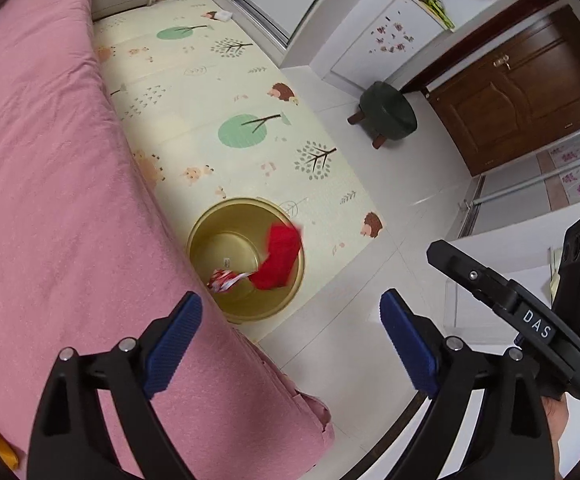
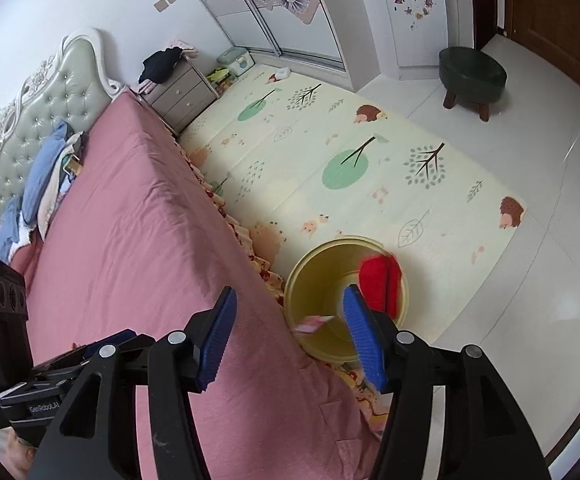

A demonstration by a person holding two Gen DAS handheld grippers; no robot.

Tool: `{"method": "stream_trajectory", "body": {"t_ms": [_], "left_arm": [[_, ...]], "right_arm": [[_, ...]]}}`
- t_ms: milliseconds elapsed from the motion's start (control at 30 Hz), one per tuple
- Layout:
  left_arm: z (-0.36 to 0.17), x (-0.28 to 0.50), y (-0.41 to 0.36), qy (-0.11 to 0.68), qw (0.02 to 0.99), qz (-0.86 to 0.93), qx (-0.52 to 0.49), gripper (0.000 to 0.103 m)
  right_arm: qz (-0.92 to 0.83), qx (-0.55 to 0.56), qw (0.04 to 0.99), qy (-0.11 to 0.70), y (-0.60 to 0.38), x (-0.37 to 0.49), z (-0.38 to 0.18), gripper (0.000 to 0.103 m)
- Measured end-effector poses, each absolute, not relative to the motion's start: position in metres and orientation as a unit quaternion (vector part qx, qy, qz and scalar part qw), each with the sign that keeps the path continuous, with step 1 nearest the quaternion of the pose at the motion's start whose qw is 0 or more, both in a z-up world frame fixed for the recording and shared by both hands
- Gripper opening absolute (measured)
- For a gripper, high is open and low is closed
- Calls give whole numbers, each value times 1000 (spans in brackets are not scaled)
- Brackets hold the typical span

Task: Collect trash
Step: 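Carry both items to the yellow bin and open both tools over it, then return both tools to the bed toward the yellow cloth bag and red tube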

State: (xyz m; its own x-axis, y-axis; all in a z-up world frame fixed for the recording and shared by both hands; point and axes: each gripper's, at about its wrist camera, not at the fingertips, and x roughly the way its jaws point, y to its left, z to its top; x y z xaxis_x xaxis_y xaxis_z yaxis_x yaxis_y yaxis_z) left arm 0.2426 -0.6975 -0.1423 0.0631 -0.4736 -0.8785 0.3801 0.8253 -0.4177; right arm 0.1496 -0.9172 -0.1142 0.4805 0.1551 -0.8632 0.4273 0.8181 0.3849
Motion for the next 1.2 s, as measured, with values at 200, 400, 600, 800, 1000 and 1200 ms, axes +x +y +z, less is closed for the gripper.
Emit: {"method": "stream_trajectory", "body": {"t_ms": [200, 400, 600, 800, 1000, 1200], "left_arm": [[-137, 239, -683, 620, 729, -284, -51, 90], [-125, 226, -644, 609, 742, -274, -63, 90], [-119, 199, -577, 602, 758, -239, -76, 90], [-128, 172, -482, 611, 762, -184, -116, 90], [-133, 145, -377, 611, 767, -120, -158, 90], [-144, 127, -281, 612, 765, -66, -188, 90]], "right_arm": [[-72, 292, 810, 503, -903, 150, -110, 55], [-39, 284, 812, 509, -862, 152, -100, 55], [20, 266, 806, 528, -792, 152, -97, 55], [86, 227, 797, 553, -698, 149, -99, 54], [141, 197, 781, 576, -605, 136, -106, 54], [184, 172, 764, 595, -517, 125, -119, 54]]}}
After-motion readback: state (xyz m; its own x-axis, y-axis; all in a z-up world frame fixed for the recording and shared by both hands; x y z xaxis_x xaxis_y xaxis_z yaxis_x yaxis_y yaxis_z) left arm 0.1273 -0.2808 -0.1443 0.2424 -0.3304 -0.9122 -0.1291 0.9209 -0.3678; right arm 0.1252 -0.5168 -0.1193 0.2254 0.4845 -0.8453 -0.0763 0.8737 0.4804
